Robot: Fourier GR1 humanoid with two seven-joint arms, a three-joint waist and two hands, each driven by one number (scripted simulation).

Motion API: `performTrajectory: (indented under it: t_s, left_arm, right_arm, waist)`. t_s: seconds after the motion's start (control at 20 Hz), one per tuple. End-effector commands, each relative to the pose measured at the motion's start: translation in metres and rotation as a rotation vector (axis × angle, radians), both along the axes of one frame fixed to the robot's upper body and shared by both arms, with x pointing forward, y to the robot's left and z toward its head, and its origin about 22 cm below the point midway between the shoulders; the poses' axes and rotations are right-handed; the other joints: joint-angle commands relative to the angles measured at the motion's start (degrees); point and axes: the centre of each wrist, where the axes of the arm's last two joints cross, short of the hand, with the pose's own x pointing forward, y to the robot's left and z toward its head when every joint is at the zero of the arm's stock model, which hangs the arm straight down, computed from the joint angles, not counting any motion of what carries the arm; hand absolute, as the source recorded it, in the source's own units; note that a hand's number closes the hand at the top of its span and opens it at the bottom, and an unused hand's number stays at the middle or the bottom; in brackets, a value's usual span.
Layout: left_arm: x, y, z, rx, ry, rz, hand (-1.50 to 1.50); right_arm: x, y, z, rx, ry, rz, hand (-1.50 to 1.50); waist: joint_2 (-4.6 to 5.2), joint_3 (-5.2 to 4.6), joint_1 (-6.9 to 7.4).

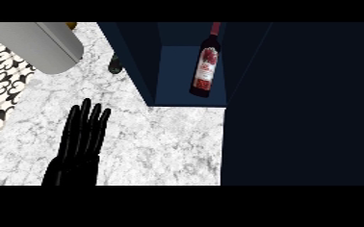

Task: Pick up the wine, place it into the cabinet and close the cabinet

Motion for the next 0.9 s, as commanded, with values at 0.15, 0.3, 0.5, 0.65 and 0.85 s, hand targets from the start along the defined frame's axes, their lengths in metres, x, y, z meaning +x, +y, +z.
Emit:
performTrajectory:
  t_s: [0.15,0.3,0.5,0.65,0.85]
  left_arm:
    - [-0.031,0.041,-0.002,0.01,-0.016,0.101,-1.5]
    - [-0.031,0.069,0.018,0.005,-0.028,0.107,-1.5]
    - [-0.057,0.087,0.03,-0.015,-0.019,0.088,-1.5]
    - [-0.056,0.111,0.03,0.002,-0.029,0.124,-1.5]
    - [-0.072,0.122,0.023,0.013,-0.036,0.11,-1.5]
  right_arm:
    - [-0.032,0.024,-0.002,0.051,0.146,0.184,1.5]
    - [-0.032,0.035,0.005,0.056,0.118,0.221,1.5]
    - [-0.038,0.062,0.008,0.078,0.147,0.231,1.5]
    - [-0.039,0.077,0.014,0.074,0.116,0.227,1.5]
    - [-0.032,0.111,0.011,0.036,0.09,0.242,1.5]
  waist:
    - [-0.07,-0.1,-0.04]
    - [0.03,-0.1,0.11]
    - [-0.16,-0.11,0.61]
    - [-0.16,-0.12,0.41]
    - [-0.27,-0.13,0.62]
